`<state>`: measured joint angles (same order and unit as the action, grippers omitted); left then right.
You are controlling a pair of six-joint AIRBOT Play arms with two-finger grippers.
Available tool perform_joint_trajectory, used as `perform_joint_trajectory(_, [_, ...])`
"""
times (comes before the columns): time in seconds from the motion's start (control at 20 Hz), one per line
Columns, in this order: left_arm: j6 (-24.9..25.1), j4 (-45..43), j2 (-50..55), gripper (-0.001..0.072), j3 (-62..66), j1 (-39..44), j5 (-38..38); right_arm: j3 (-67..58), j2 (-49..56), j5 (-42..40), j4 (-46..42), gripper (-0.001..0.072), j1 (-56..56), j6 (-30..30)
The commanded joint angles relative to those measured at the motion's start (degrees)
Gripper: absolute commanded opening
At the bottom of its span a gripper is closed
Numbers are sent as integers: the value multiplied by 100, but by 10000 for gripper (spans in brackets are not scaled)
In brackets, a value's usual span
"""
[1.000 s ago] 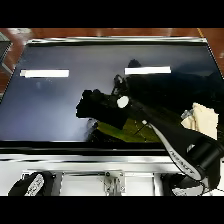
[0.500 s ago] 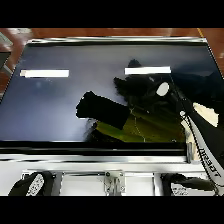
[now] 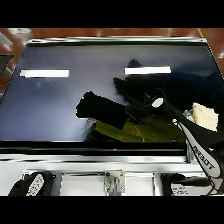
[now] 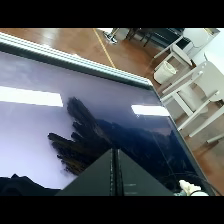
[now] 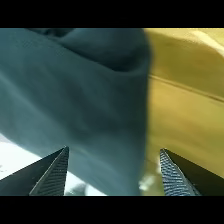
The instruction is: Fold the shirts.
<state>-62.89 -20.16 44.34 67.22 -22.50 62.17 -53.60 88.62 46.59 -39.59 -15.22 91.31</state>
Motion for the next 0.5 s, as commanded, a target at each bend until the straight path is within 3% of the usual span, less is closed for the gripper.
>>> perform_joint_trajectory(0.0, [-146, 0, -7, 46, -2, 2, 48, 50, 348, -417, 1491, 684, -247, -686])
perform_joint_trajectory(0.1, [-153, 0, -13, 46, 0, 2, 48, 50, 466, -431, 2450, 677, -313, -1368])
perform_joint_trajectory(0.15, [-153, 2, -11, 46, -2, 2, 48, 50, 503, -422, 2747, 552, -308, -1556])
perform_joint_trajectory(0.2, [-153, 0, -11, 46, 0, 2, 46, 46, 494, -444, 2889, 263, -289, -1639])
perform_joint_trajectory(0.25, [-153, 0, -11, 46, 0, 2, 46, -17, 483, -404, 2970, 73, -227, -1694])
perform_joint_trajectory(0.45, [-153, 0, -11, 46, -2, 4, 50, -706, 140, 402, 2949, 61, 378, -2953])
